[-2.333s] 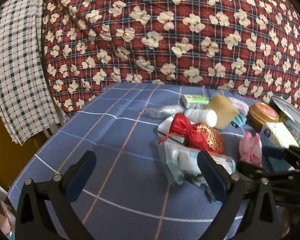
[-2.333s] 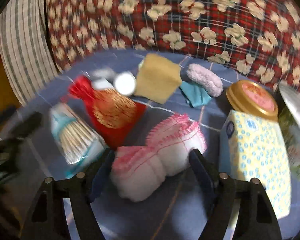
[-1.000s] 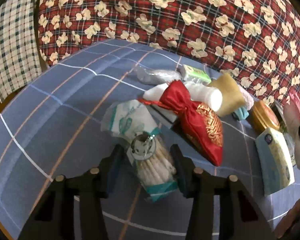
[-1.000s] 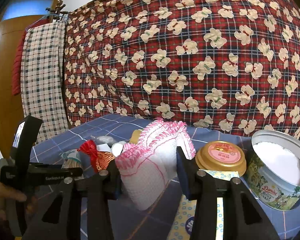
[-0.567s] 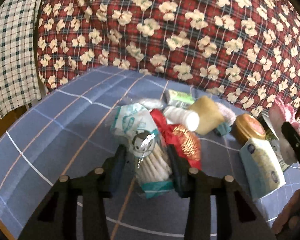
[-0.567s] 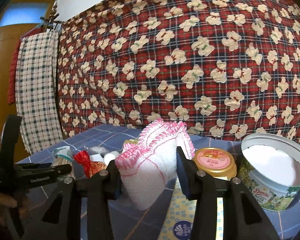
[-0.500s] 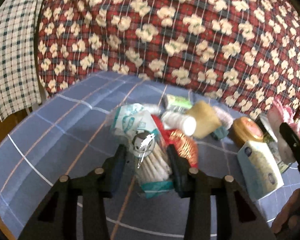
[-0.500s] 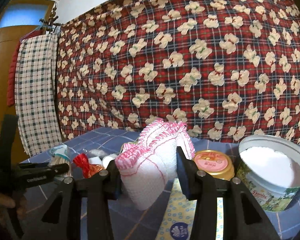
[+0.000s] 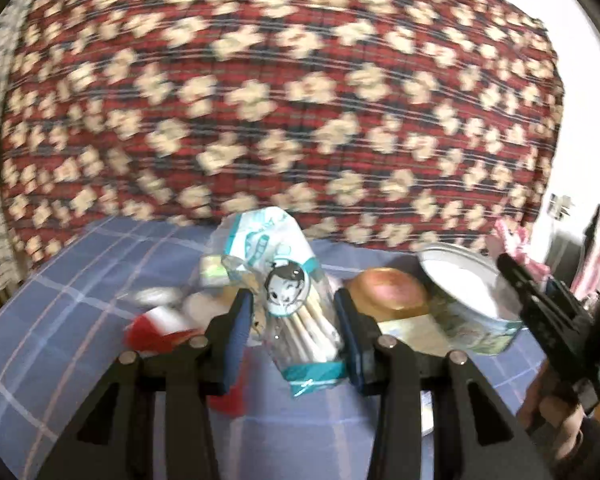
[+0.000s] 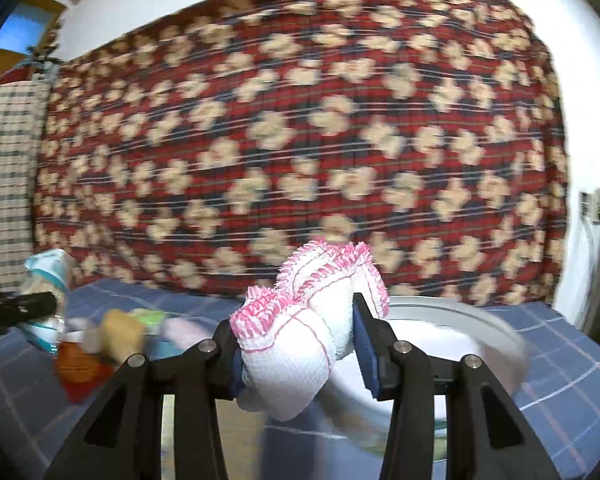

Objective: Organize soft objects
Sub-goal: 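Carry the cloth and swab pack in both tools over the round tin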

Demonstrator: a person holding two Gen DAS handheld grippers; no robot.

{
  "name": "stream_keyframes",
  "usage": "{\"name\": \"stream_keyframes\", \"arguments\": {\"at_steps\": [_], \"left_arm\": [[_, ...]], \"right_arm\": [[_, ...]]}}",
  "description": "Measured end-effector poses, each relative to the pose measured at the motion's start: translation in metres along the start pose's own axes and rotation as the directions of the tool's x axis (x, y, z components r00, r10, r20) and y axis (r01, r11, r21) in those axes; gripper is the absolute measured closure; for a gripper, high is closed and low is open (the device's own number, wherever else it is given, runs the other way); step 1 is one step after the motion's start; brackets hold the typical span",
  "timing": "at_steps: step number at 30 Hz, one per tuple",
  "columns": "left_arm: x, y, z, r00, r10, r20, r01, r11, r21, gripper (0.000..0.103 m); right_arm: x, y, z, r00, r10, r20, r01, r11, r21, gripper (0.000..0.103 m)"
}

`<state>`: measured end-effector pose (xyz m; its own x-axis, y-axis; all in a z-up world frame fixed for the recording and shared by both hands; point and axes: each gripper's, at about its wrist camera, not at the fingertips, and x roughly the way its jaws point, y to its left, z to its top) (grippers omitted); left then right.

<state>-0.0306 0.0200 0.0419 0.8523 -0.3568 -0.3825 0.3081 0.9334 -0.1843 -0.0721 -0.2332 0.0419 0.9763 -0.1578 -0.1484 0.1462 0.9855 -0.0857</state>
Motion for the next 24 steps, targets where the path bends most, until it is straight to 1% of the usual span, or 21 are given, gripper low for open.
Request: {"name": "stream_keyframes", "arguments": {"at_steps": [2, 4, 6, 8, 11, 14, 18, 20, 24], "left_arm": [[0.008, -0.021, 0.005, 0.999, -0.04, 0.009, 0.04, 0.999, 0.02, 0.062], [0.018, -0.044, 0.011, 0.996, -0.089, 0.011, 0.088, 0.995, 0.042, 0.062], [0.026, -0.065, 0.012, 0.993, -0.115, 0.008, 0.114, 0.991, 0.07, 0.062], [0.036, -0.089, 0.016, 0.988, -0.153, 0.01, 0.151, 0.983, 0.1, 0.062], [0.049, -0.119, 0.02, 0.982, -0.19, 0.0, 0.189, 0.975, 0.114, 0.062], [0.062, -0.149, 0.022, 0.974, -0.228, -0.011, 0.228, 0.966, 0.122, 0.062], [0.083, -0.193, 0.019, 0.966, -0.255, -0.045, 0.258, 0.956, 0.138, 0.062], [0.095, -0.212, 0.016, 0.964, -0.258, -0.061, 0.264, 0.953, 0.15, 0.062], [0.121, -0.241, 0.006, 0.958, -0.264, -0.115, 0.278, 0.951, 0.137, 0.062]], "right_arm": [[0.003, -0.022, 0.0, 0.998, -0.061, 0.0, 0.061, 0.998, 0.001, 0.056], [0.004, -0.043, -0.001, 0.995, -0.104, -0.004, 0.104, 0.995, 0.012, 0.056], [0.008, -0.065, -0.001, 0.988, -0.155, -0.006, 0.155, 0.988, 0.012, 0.056], [0.01, -0.082, -0.002, 0.981, -0.194, -0.006, 0.194, 0.981, 0.004, 0.056], [0.018, -0.109, -0.004, 0.97, -0.242, -0.025, 0.242, 0.97, 0.005, 0.056], [0.027, -0.133, -0.006, 0.965, -0.258, -0.05, 0.259, 0.966, 0.005, 0.056], [0.037, -0.149, -0.01, 0.957, -0.282, -0.066, 0.28, 0.959, -0.037, 0.056], [0.042, -0.158, -0.011, 0.958, -0.273, -0.087, 0.271, 0.962, -0.033, 0.056], [0.053, -0.174, -0.015, 0.955, -0.27, -0.12, 0.267, 0.963, -0.039, 0.056]]}}
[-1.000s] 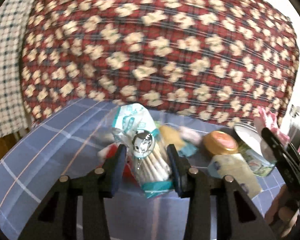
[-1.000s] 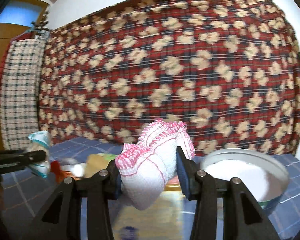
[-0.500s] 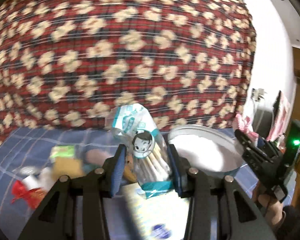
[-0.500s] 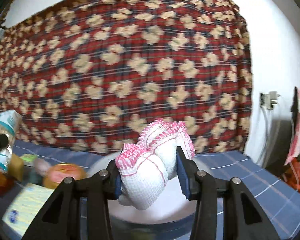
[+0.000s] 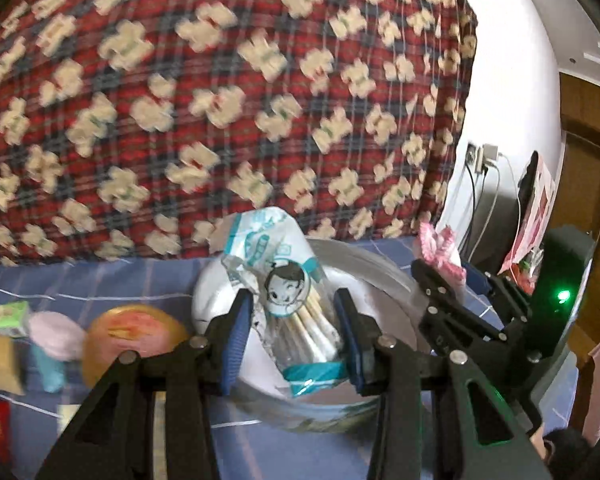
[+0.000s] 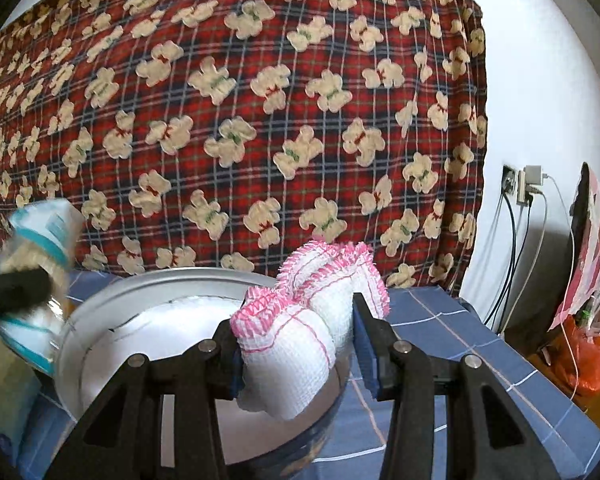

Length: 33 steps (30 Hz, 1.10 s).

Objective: Organize soft objects
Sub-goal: 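Carry the cloth and swab pack in both tools over the round tin, then open both tools to drop the cloth and swab pack into the tin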

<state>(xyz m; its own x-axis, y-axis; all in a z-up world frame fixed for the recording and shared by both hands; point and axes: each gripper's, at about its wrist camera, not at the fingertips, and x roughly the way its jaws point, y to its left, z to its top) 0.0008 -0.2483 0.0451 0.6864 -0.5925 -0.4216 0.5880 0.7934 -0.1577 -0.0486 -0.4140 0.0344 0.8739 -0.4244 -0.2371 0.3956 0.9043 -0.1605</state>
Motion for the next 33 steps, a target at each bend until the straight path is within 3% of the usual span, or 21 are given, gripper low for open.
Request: {"name": "stream_keyframes", "arguments": {"at_steps": [8, 15, 30, 33], "left_arm": [[0.059, -0.026, -0.013, 0.995, 0.022, -0.101, -0.022, 1.0, 0.0, 0.062], [0.081, -0.025, -0.024, 0.986, 0.049, -0.162, -0.05, 0.999, -0.006, 0.062], [0.089, -0.024, -0.028, 0.981, 0.114, -0.158, -0.111, 0.993, 0.028, 0.062], [0.089, -0.023, -0.029, 0.981, 0.127, -0.145, -0.123, 0.992, 0.032, 0.06]], "right_arm": [[0.024, -0.015, -0.007, 0.996, 0.05, -0.078, -0.05, 0.999, 0.006, 0.056], [0.034, -0.013, -0.011, 0.984, 0.111, -0.136, -0.107, 0.994, 0.033, 0.056], [0.041, -0.01, -0.013, 0.965, 0.18, -0.189, -0.171, 0.983, 0.061, 0.055], [0.042, -0.009, -0.013, 0.958, 0.213, -0.191, -0.201, 0.976, 0.078, 0.049]]}}
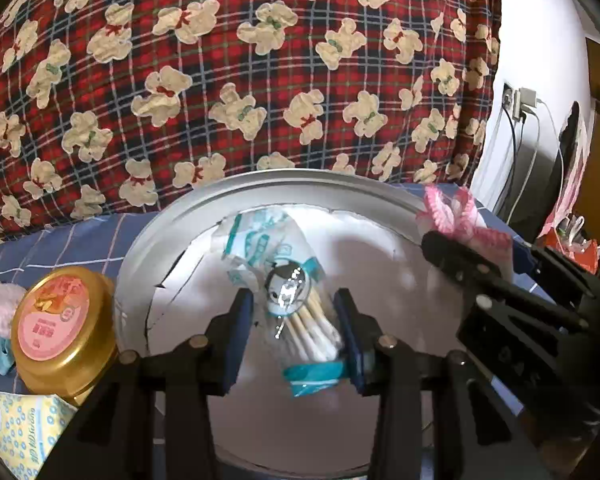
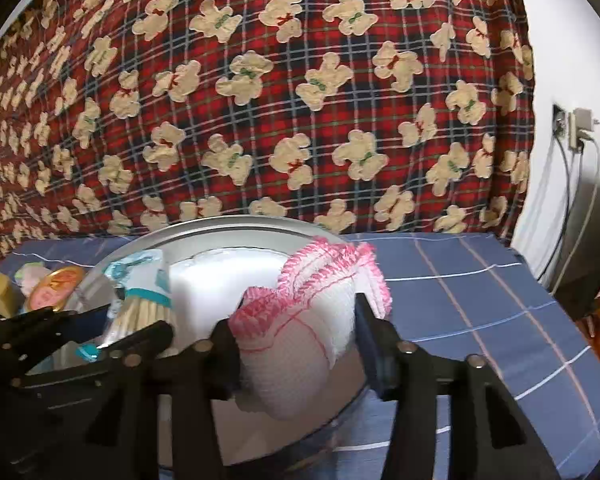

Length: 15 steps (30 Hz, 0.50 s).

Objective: Organize soft objects
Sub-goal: 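Open both tools to drop the cloth and swab pack into the tin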

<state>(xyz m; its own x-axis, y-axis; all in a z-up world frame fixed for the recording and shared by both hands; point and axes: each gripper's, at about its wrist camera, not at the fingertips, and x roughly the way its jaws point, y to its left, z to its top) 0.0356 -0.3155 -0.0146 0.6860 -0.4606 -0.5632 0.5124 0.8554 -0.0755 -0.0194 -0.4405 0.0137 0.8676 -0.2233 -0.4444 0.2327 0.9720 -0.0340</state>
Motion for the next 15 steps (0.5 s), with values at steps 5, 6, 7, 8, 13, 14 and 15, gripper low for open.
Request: {"name": "stream_keyframes", "arguments": {"at_steps": [5, 6, 7, 8, 13, 14, 15], "left_arm": [[-0.017, 0.009, 0.001, 0.995, 0.065, 0.072, -0.061, 0.997, -0.051, 0.018], [-0.02, 0.009, 0.001, 0.994, 0.074, 0.081, -0.069, 0.996, -0.057, 0.006], [-0.026, 0.01, 0.001, 0.992, 0.077, 0.098, -0.071, 0.995, -0.065, 0.0], [-0.033, 0.01, 0.0, 0.988, 0.074, 0.134, -0.064, 0.995, -0.077, 0.0], [-0.053, -0.002, -0.005, 0.974, 0.083, 0.212, -0.084, 0.996, -0.005, 0.0], [-0.054, -0.005, -0.007, 0.97, 0.098, 0.221, -0.104, 0.994, 0.017, 0.0], [-0.055, -0.007, -0.009, 0.969, 0.104, 0.223, -0.114, 0.993, 0.034, 0.0]], "right_arm": [[-0.01, -0.011, 0.003, 0.993, 0.111, 0.05, -0.115, 0.99, 0.083, 0.028], [-0.013, -0.016, 0.004, 0.987, 0.143, 0.067, -0.151, 0.981, 0.118, 0.022], [-0.017, -0.02, 0.005, 0.982, 0.163, 0.091, -0.175, 0.973, 0.148, 0.018], [-0.021, -0.022, 0.006, 0.979, 0.172, 0.111, -0.189, 0.968, 0.163, 0.018], [-0.033, -0.027, 0.006, 0.983, 0.079, 0.165, -0.108, 0.978, 0.177, 0.018], [-0.036, -0.028, 0.005, 0.984, 0.028, 0.178, -0.061, 0.982, 0.181, 0.018], [-0.039, -0.031, 0.005, 0.982, -0.005, 0.191, -0.031, 0.982, 0.184, 0.018]]}}
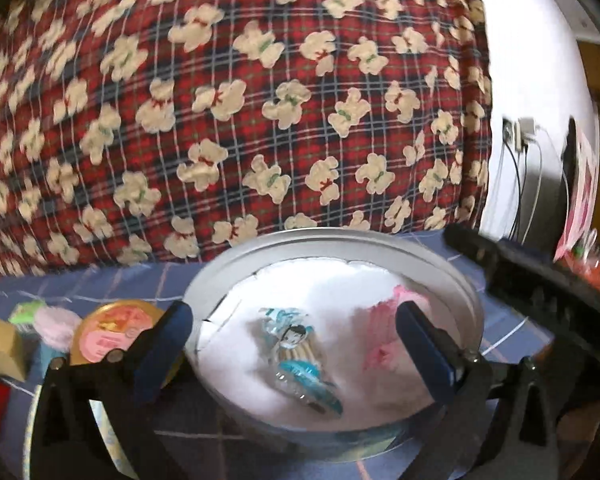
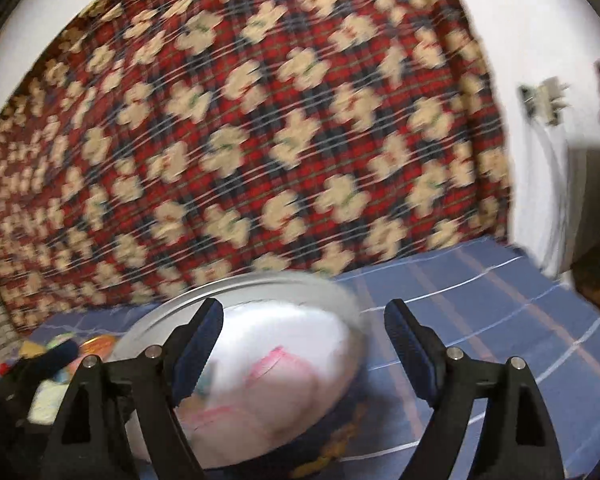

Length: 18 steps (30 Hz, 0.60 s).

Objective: Organize soft objects
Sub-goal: 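Open both tools to drop the cloth and swab pack into the tin, then move both tools back toward the remaining items on the table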

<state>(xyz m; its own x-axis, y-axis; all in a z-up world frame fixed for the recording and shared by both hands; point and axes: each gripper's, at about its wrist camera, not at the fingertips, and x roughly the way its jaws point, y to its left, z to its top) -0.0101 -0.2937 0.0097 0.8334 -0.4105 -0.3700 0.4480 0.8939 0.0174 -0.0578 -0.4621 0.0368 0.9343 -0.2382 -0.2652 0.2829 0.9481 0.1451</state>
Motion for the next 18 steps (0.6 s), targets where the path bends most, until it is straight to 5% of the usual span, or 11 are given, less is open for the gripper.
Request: {"name": "stream_keyframes", "arguments": {"at_steps": [4, 11, 18], "left_arm": [[-0.01, -0.001, -0.007, 1.0, -0.031, -0.002, 0.031, 1.0, 0.002, 0.0], [-0.043, -0.009, -0.018, 0.997, -0.052, 0.059, 0.048, 0.996, 0.076, 0.0], [-0.069, 0.001, -0.026, 0.994, -0.062, 0.089, 0.054, 0.995, 0.086, 0.0]], "right_arm": [[-0.018, -0.014, 0.001, 0.987, -0.127, 0.093, 0.124, 0.991, 0.044, 0.018], [-0.035, -0.025, -0.003, 0.96, -0.25, 0.126, 0.233, 0.963, 0.135, 0.019], [-0.045, 0.002, -0.012, 0.939, -0.311, 0.145, 0.306, 0.95, 0.058, 0.019]]}}
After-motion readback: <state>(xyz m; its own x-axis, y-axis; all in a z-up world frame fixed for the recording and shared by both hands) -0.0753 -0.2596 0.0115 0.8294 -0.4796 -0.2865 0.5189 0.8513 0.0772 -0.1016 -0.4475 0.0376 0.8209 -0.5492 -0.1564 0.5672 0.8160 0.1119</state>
